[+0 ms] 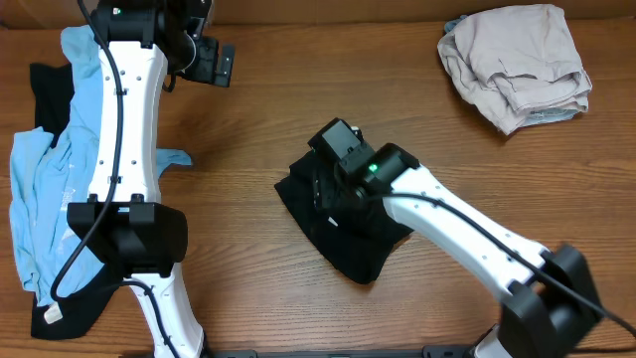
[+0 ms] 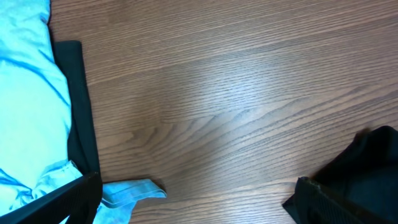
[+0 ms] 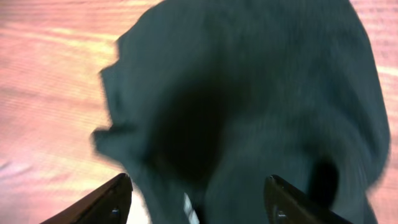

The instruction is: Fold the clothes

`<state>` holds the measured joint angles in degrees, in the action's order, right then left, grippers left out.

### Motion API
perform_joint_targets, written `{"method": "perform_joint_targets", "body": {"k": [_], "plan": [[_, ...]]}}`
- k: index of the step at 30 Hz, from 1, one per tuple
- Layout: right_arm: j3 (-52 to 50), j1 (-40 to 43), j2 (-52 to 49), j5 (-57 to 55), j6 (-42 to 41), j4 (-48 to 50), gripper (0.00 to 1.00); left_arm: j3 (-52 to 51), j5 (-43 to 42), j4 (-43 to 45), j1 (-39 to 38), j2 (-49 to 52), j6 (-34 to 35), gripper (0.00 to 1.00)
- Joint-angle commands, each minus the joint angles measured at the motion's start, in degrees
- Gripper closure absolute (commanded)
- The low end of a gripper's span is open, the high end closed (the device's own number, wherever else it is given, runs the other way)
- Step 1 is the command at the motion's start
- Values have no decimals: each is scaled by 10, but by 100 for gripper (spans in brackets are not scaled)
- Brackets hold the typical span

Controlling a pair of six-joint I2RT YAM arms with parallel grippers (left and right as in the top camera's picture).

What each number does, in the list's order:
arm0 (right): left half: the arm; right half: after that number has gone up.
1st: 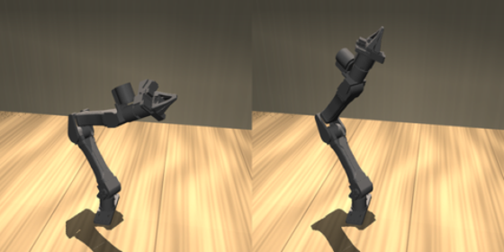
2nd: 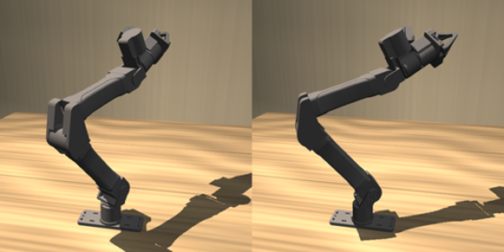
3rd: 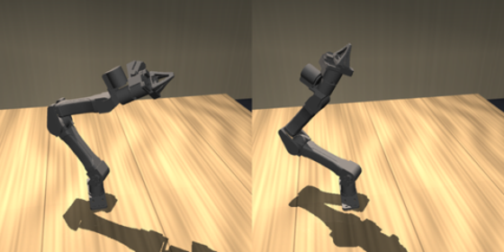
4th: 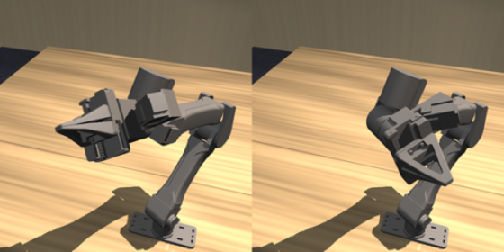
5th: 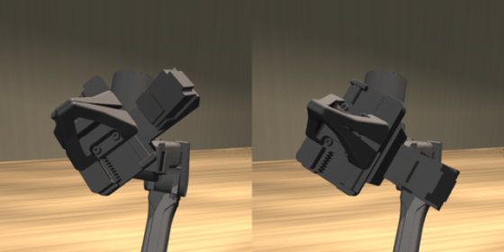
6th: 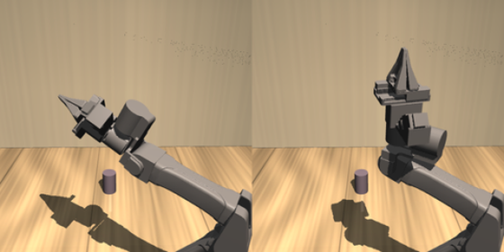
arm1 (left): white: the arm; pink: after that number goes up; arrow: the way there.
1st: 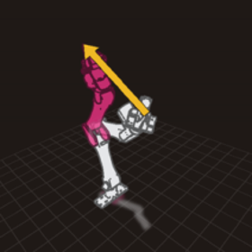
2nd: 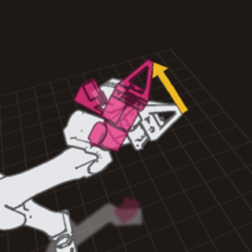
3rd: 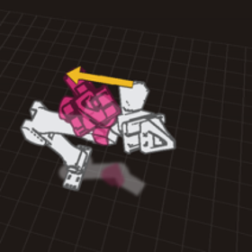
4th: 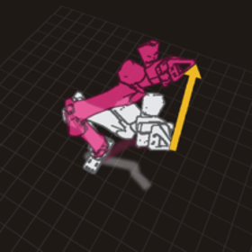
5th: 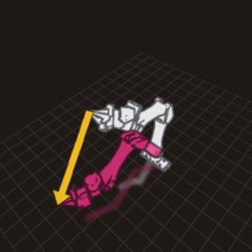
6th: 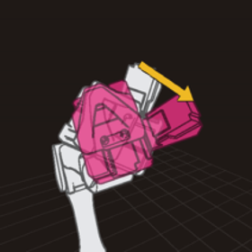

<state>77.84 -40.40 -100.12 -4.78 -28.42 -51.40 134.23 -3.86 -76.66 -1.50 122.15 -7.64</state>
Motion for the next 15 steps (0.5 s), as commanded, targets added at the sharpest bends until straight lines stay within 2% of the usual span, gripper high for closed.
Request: {"method": "perform_joint_targets", "body": {"k": [1,3,5,7,9,10,15], "plan": [[-3,8,-28,-16,28,20,34,-4,-7,0,-1,4,7,0],[-3,8,-38,-12,30,28,40,-4,-7,0,-1,4,6,0],[-3,8,-41,-2,32,34,52,-4,-7,-1,-1,4,6,0],[-3,8,-41,-1,32,40,68,-4,-7,-2,-1,4,6,0],[2,8,-39,2,32,45,93,-4,-6,-2,0,4,6,0],[8,8,-39,7,32,45,96,-4,-6,-1,0,4,6,0],[44,2,-39,57,37,53,96,-4,-6,1,0,4,6,0]]}}
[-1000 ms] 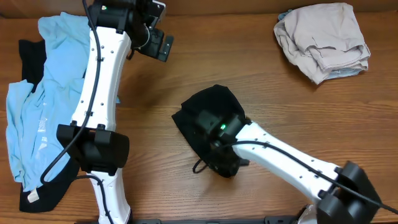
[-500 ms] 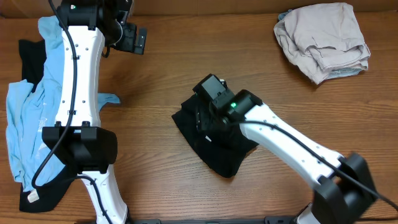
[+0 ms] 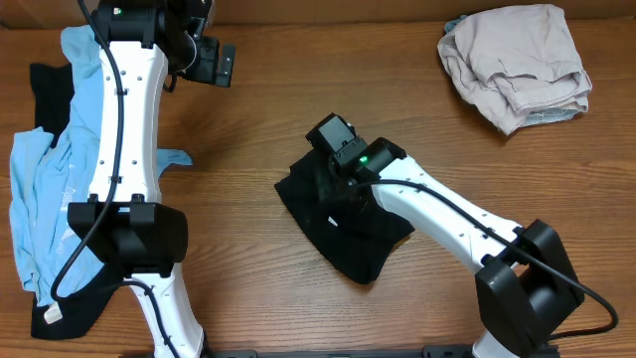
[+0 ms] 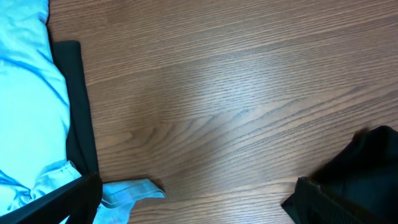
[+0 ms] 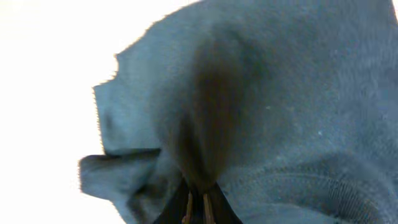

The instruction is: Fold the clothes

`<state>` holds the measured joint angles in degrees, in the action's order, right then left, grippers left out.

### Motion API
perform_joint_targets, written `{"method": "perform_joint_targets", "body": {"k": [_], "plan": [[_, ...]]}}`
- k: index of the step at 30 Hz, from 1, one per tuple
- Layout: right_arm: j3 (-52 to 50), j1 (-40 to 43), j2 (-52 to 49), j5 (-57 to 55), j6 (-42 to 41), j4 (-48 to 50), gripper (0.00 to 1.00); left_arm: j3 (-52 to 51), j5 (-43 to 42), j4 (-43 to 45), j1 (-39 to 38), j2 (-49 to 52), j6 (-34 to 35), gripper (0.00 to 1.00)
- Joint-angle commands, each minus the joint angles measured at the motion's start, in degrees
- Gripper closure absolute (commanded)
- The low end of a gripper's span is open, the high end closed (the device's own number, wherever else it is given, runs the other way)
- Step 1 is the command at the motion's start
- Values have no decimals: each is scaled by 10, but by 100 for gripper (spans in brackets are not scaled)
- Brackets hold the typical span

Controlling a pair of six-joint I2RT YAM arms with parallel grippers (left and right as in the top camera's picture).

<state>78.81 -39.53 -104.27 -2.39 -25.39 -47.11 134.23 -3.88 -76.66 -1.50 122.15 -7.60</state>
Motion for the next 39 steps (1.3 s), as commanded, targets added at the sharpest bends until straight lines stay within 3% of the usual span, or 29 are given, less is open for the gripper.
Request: {"method": "perform_joint_targets", "body": {"k": [1,10,11,12,13,18,19,23,30,39], "plan": [[36,-11,2,44,6,16,96,-4,-6,2,0,4,6,0],[32,-95,-1,66,-21,20,94,-4,-6,4,0,4,6,0],[31,-101,-2,66,-21,20,86,-4,-6,4,0,4,6,0],[30,-109,-2,66,-25,19,69,-4,-6,4,0,4,6,0],[30,-115,-3,69,-27,17,58,-4,-6,4,0,4,6,0],[34,-118,-2,100,-27,-19,22,-4,-6,4,0,4,5,0],[41,-113,1,106,-27,-35,19,-4,-6,4,0,4,5,0],[86,-72,32,109,-27,-114,16,-4,-6,5,0,4,5,0],[100,17,75,108,-26,-170,15,-4,-6,5,0,4,6,0],[11,31,71,111,-16,-184,14,-4,-6,4,0,4,6,0]]}}
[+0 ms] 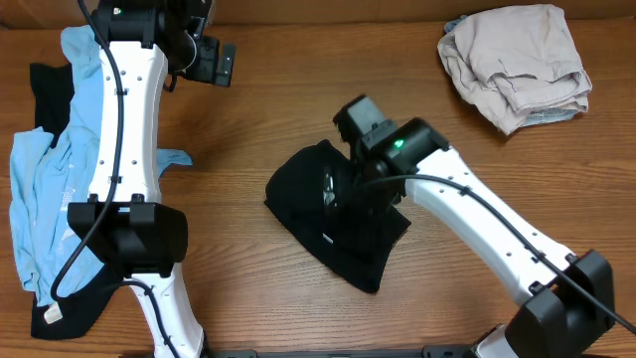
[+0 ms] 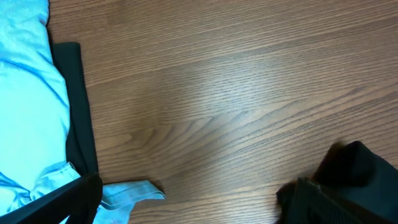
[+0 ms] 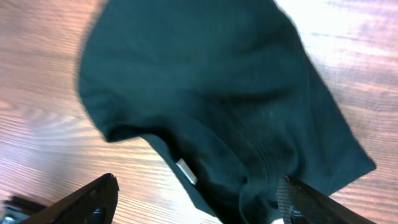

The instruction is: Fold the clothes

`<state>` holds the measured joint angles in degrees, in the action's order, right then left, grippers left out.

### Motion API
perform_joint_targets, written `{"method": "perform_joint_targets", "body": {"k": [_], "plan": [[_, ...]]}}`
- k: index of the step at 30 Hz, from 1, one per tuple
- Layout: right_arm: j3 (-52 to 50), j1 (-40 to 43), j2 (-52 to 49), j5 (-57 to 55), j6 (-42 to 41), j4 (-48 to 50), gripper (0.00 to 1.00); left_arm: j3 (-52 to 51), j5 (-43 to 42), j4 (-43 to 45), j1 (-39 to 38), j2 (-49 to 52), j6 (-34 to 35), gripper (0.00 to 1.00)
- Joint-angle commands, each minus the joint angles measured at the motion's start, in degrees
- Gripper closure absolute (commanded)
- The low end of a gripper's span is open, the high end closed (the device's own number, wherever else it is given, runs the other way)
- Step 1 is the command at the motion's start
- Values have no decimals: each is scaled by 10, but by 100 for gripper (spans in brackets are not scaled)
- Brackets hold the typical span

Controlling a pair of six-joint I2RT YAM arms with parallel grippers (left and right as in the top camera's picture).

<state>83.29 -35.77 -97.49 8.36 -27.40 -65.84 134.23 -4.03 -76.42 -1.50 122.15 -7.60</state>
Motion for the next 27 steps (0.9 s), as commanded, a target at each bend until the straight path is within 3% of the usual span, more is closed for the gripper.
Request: {"method": "perform_joint_targets", "body": {"k": [1,12,27], "plan": [[-52,-6,3,3,4,9,14,-4,-5,2,0,4,6,0],[-207,-6,2,2,37,130,15,-4,-4,2,0,4,6,0],[-217,82,-13,-33,32,125,14,-4,-4,2,0,4,5,0]]}}
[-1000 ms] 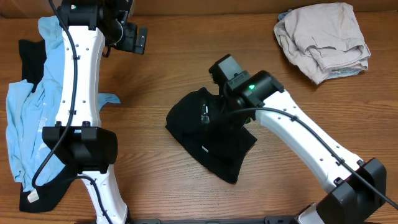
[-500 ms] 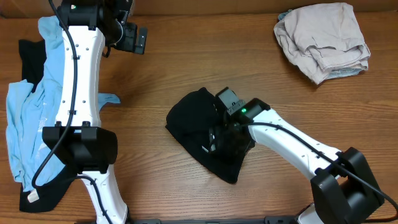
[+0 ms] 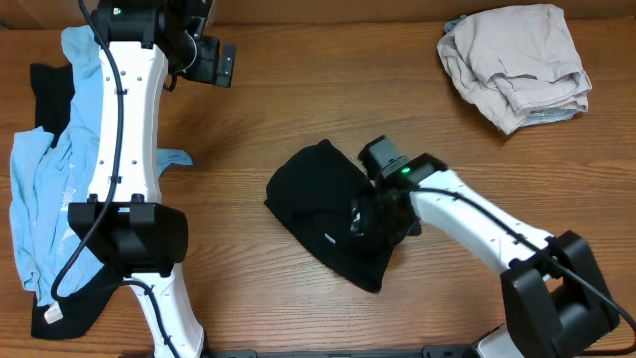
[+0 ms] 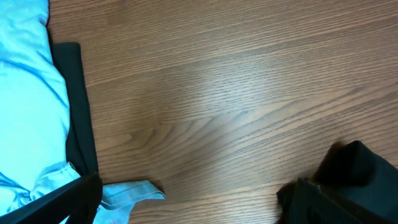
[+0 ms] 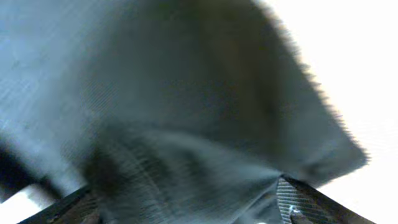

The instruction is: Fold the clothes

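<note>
A crumpled black garment (image 3: 316, 204) lies at the table's middle. My right gripper (image 3: 374, 217) is down on its right edge, open. In the right wrist view the black cloth (image 5: 186, 87) fills the frame and lies blurred between the wide-apart fingers (image 5: 311, 202). My left gripper (image 3: 213, 62) hangs at the back left, open with nothing in it. The left wrist view shows bare wood between the left gripper's (image 4: 196, 183) fingers, with a corner of the black garment (image 4: 360, 163) at the lower right.
A heap of light blue clothes (image 3: 50, 179) with black ones under it lies along the left edge; one blue tip (image 4: 134, 190) sticks out onto the wood. Folded beige clothes (image 3: 517, 62) sit at the back right.
My right gripper was open and raised over the garment's upper right; now it is low on the garment's right edge, still open. The garment's outline and the left arm are unchanged.
My right gripper stood open over the garment's upper left part. Then it was shut on a fold of the cloth. Then it was open and raised, the garment's upper part lying spread wider. Now it is down at the right edge. The left arm stayed still.
</note>
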`<state>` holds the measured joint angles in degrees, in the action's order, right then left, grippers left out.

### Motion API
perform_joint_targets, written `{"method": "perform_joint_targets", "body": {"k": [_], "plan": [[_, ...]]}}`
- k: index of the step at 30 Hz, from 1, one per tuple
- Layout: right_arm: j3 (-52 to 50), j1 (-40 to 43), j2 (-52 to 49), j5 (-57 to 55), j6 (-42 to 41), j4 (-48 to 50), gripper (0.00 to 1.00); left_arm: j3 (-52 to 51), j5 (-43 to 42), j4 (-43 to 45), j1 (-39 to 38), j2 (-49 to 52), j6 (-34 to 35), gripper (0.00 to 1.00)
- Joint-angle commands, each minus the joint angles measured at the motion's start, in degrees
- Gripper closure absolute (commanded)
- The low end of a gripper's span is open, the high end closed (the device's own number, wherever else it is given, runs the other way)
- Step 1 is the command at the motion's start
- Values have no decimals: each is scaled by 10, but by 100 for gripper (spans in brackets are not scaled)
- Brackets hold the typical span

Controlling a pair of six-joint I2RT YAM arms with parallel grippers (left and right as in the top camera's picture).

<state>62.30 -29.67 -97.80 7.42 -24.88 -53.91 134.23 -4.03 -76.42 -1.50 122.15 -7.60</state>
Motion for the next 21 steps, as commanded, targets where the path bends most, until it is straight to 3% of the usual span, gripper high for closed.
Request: {"method": "perform_joint_targets", "body": {"k": [1,15,21], "plan": [[-9,28,-13,-24,12,13,14,-4,-4,2,0,4,6,0],[-10,49,-97,-83,24,56,15,-4,-4,0,0,4,5,0],[-9,116,-97,-161,24,120,15,-4,2,2,0,4,5,0]]}}
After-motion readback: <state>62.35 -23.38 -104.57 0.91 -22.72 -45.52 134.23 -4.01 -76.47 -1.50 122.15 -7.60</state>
